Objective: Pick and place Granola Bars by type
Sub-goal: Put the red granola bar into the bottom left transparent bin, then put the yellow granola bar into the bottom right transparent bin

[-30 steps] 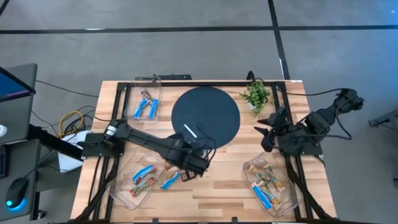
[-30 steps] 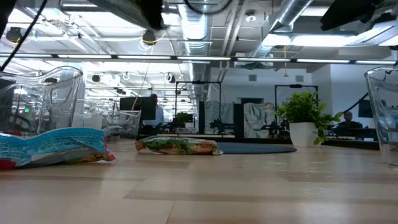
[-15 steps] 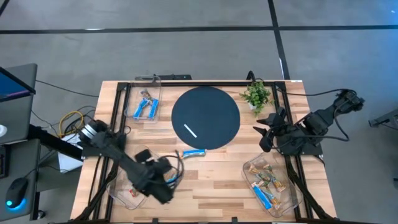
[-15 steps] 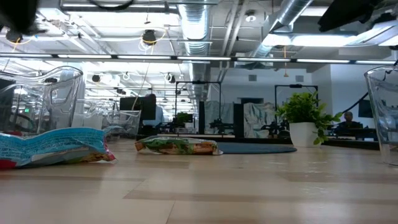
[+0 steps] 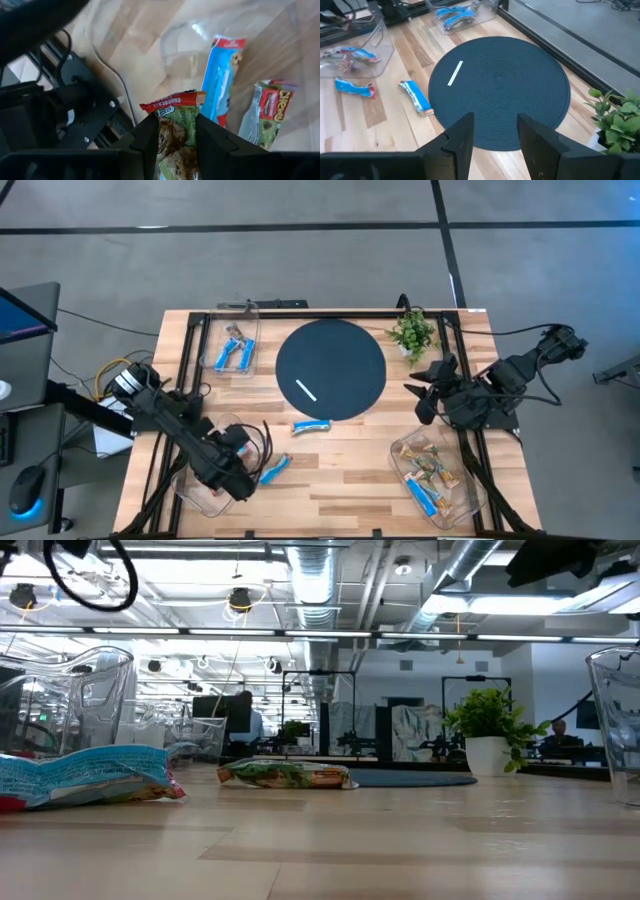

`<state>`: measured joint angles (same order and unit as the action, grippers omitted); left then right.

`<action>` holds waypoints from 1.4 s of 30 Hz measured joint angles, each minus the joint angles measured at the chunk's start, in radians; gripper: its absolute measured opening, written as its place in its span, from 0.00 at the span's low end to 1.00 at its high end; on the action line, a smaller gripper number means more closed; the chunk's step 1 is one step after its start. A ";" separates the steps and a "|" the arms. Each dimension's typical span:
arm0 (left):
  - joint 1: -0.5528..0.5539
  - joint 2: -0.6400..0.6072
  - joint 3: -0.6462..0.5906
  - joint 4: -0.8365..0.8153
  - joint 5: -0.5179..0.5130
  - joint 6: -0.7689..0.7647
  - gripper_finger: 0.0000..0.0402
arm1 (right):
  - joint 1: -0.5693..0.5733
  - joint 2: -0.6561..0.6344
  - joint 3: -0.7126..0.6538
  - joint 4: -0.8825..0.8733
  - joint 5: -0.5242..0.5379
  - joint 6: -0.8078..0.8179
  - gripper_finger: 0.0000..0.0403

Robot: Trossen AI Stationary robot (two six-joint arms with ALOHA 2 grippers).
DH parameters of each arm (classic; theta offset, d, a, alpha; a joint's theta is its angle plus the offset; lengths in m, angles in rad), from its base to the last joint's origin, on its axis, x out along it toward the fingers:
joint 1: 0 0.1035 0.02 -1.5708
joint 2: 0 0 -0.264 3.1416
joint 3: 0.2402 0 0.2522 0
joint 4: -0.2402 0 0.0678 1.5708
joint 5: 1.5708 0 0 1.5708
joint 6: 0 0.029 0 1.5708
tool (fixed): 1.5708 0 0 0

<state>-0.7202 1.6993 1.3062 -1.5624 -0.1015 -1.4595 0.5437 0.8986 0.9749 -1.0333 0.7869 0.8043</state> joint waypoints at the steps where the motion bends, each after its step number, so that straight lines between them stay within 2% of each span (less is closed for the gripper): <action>1: 0.003 0.000 -0.007 0.011 0.009 0.006 0.25 | 0.002 0.000 0.000 0.001 0.000 0.000 0.36; 10: 0.005 0.000 -0.014 0.076 0.007 0.010 0.25 | 0.005 0.000 0.000 0.018 -0.001 -0.019 0.36; 19: 0.005 0.000 -0.014 0.095 0.029 0.007 0.41 | 0.004 0.000 0.000 0.018 -0.001 -0.027 0.36; 23: 0.005 0.002 0.006 0.095 0.037 0.009 0.44 | 0.004 0.000 0.000 0.021 -0.002 -0.027 0.36; 26: 0.005 0.002 0.056 0.091 -0.025 0.012 0.45 | 0.004 0.000 0.000 0.026 -0.003 -0.027 0.36; 33: 0.025 0.002 0.200 0.090 -0.284 0.119 0.44 | 0.004 0.006 0.000 0.076 -0.026 -0.076 0.36; 38: 0.059 0.002 0.256 0.087 -0.362 0.222 0.44 | -0.011 0.032 0.000 0.354 -0.228 -0.350 0.36; 42: 0.072 0.002 0.289 0.086 -0.456 0.257 0.44 | -0.067 0.110 0.000 0.592 -0.353 -0.528 0.36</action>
<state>-0.6480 1.7012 1.5955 -1.4769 -0.5576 -1.2021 0.4764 1.0087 0.9749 -0.4410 0.4342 0.2768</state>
